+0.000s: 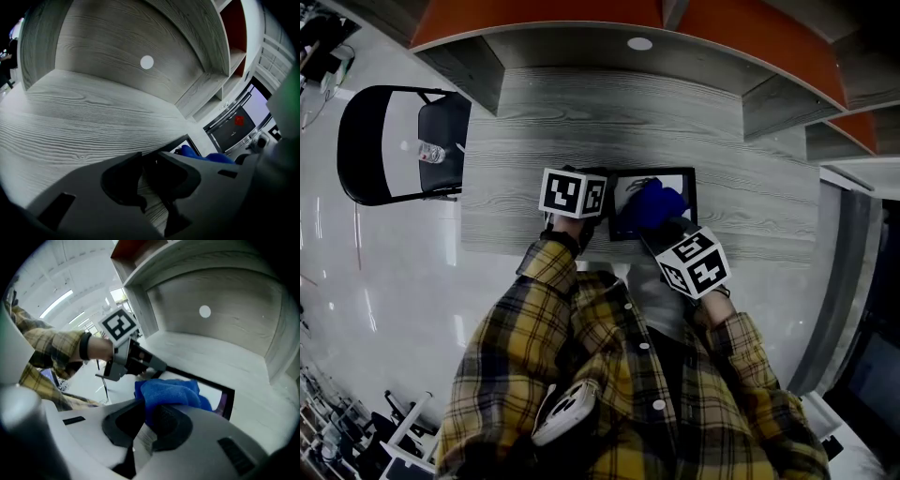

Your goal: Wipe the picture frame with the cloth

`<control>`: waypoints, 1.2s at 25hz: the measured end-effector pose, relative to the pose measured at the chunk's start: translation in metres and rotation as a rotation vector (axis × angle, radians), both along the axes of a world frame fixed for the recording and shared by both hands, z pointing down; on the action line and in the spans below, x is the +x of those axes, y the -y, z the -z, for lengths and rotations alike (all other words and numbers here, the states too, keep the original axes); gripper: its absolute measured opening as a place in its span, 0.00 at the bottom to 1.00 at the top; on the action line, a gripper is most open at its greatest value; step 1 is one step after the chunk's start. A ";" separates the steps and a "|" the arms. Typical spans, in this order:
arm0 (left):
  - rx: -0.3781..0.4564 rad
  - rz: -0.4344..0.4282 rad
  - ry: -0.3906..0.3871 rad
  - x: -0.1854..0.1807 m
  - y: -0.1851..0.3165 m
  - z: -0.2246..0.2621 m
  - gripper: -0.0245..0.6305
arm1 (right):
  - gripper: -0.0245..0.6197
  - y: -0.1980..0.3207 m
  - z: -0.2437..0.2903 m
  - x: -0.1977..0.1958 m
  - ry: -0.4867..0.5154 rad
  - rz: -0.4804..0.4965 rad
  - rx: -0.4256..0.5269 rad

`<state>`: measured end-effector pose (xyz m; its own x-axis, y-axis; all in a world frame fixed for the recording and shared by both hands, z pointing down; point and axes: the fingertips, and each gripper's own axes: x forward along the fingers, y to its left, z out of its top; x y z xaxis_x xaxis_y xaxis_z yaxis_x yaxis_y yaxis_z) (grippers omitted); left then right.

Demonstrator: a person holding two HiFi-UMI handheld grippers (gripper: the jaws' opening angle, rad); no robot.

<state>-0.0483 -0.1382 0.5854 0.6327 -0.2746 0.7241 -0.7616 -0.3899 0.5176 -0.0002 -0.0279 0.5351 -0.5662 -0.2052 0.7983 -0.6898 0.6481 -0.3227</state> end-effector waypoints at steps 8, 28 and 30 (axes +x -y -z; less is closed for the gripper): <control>-0.004 0.001 -0.020 0.001 -0.001 0.000 0.19 | 0.10 0.073 -0.012 -0.031 -0.097 -0.003 0.087; -0.010 -0.015 -0.028 -0.001 0.000 -0.001 0.19 | 0.10 0.000 -0.042 -0.043 -0.155 0.123 -0.035; -0.010 -0.017 -0.027 -0.001 0.000 -0.001 0.19 | 0.10 -0.011 -0.041 -0.042 -0.141 0.139 -0.056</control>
<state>-0.0490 -0.1379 0.5862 0.6565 -0.2566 0.7093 -0.7406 -0.3974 0.5418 -0.0424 -0.0171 0.5765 -0.4677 -0.0861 0.8797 -0.6360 0.7240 -0.2673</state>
